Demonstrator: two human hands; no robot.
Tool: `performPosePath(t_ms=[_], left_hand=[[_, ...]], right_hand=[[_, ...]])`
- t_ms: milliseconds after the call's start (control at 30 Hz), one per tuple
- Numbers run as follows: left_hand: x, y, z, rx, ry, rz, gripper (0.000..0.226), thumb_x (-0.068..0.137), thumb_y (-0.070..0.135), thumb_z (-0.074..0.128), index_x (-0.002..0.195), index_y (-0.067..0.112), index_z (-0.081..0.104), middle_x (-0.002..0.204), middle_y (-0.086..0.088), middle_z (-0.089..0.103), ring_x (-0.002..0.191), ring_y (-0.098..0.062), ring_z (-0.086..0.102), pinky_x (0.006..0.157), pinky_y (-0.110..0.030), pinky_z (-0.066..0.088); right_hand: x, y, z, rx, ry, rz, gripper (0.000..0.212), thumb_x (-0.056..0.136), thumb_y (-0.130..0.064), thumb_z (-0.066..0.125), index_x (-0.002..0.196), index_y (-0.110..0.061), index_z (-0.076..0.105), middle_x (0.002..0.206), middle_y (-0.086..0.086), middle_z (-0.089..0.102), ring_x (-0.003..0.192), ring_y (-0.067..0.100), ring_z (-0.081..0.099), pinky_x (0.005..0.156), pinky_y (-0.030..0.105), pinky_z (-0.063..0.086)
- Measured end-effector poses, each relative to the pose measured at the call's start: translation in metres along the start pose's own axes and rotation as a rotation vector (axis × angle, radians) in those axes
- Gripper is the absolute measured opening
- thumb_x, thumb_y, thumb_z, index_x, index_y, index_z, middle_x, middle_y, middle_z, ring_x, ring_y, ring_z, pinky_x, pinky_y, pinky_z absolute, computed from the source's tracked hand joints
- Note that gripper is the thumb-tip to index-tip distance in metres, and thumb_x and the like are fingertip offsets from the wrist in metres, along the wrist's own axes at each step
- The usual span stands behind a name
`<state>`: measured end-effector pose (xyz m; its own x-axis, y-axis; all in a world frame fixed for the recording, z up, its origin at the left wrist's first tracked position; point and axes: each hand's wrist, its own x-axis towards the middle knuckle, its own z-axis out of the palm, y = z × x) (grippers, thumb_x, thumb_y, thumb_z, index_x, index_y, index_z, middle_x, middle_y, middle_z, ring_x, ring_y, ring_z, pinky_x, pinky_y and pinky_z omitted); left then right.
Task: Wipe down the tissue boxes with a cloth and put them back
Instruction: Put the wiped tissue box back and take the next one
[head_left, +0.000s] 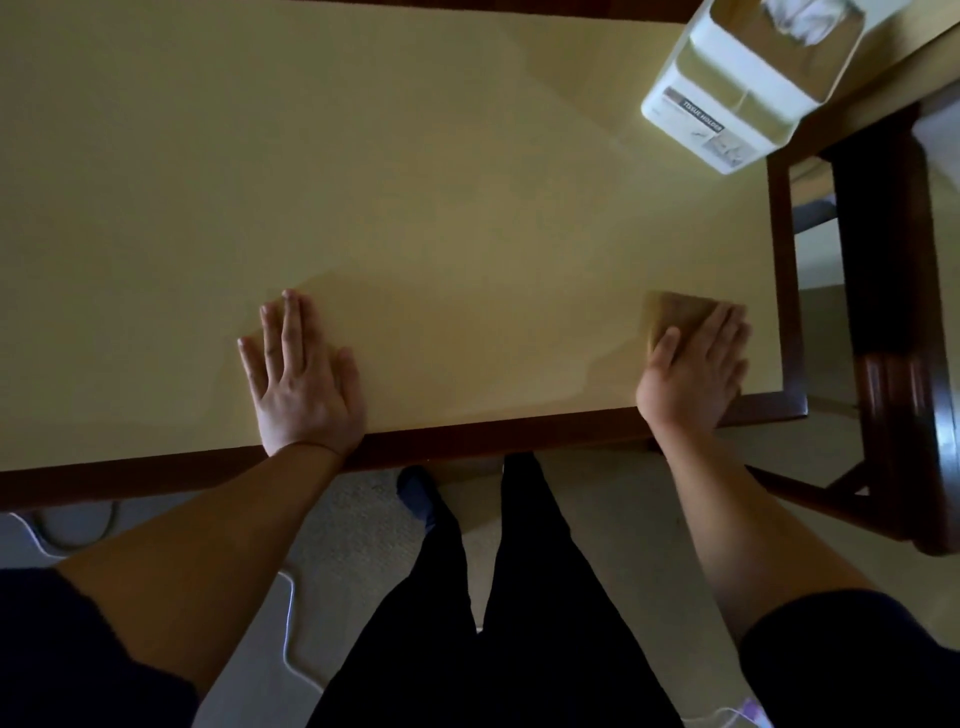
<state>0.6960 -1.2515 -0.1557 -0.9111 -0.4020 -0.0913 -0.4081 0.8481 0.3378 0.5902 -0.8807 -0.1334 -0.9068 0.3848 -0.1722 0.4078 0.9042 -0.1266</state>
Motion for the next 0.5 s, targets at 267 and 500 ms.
performPosePath(t_ms=[267, 500], left_hand=[[-0.001, -0.001, 0.001, -0.003, 0.007, 0.011, 0.067, 0.105, 0.037, 0.027, 0.165, 0.008, 0.017, 0.173, -0.007, 0.013, 0.159, -0.033, 0.008, 0.128, -0.057, 0.002], [0.001, -0.004, 0.003, -0.063, 0.040, -0.008, 0.063, 0.106, 0.033, 0.024, 0.164, 0.011, 0.022, 0.172, -0.002, 0.018, 0.160, -0.029, 0.010, 0.129, -0.049, -0.002]], right_hand=[[-0.100, -0.122, 0.033, -0.008, -0.081, -0.284, 0.073, 0.109, -0.050, 0.020, 0.169, -0.011, 0.002, 0.177, 0.010, -0.003, 0.164, 0.027, -0.003, 0.132, 0.049, 0.003], [-0.107, -0.172, 0.051, -0.047, -0.203, -0.988, 0.064, 0.111, -0.053, 0.029, 0.169, -0.030, 0.015, 0.178, -0.001, 0.005, 0.164, 0.022, 0.000, 0.132, 0.048, 0.004]])
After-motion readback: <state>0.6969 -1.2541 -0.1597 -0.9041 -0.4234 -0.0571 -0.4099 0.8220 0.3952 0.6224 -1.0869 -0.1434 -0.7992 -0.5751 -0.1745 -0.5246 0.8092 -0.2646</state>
